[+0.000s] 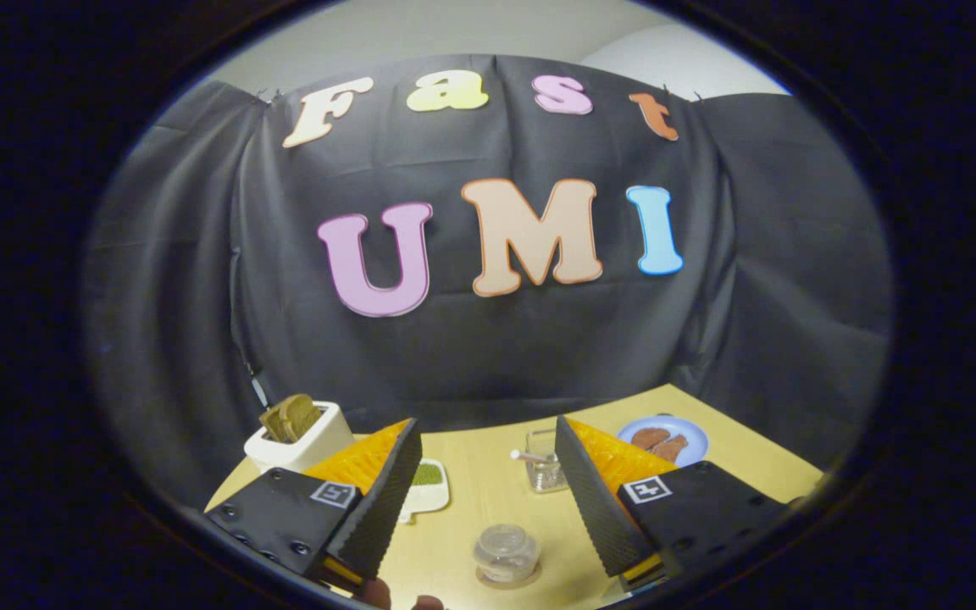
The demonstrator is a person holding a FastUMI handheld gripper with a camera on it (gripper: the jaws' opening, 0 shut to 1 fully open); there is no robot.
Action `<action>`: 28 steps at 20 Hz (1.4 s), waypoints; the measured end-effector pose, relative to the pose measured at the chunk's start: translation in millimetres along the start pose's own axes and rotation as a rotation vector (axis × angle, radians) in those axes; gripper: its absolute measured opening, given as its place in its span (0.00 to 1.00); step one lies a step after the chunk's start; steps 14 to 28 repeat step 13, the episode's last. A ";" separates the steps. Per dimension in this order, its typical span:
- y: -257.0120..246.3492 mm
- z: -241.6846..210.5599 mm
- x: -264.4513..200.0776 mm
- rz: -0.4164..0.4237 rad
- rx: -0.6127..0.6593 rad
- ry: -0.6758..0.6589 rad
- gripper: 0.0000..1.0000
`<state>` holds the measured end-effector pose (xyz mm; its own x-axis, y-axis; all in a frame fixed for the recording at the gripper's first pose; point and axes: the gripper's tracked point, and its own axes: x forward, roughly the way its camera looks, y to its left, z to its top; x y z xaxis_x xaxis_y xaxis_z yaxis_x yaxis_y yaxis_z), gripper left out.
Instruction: Take the bottle from table, then pour the juice into the cup, finally place the bottle on the coaster
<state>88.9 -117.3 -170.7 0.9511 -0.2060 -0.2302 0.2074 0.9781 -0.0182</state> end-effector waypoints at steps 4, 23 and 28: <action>0.6 60.7 -9.4 -0.007 -0.004 -0.112 0.97; -5.2 137.1 -28.3 -0.017 -0.039 -0.216 0.97; -5.2 137.1 -28.3 -0.017 -0.039 -0.216 0.97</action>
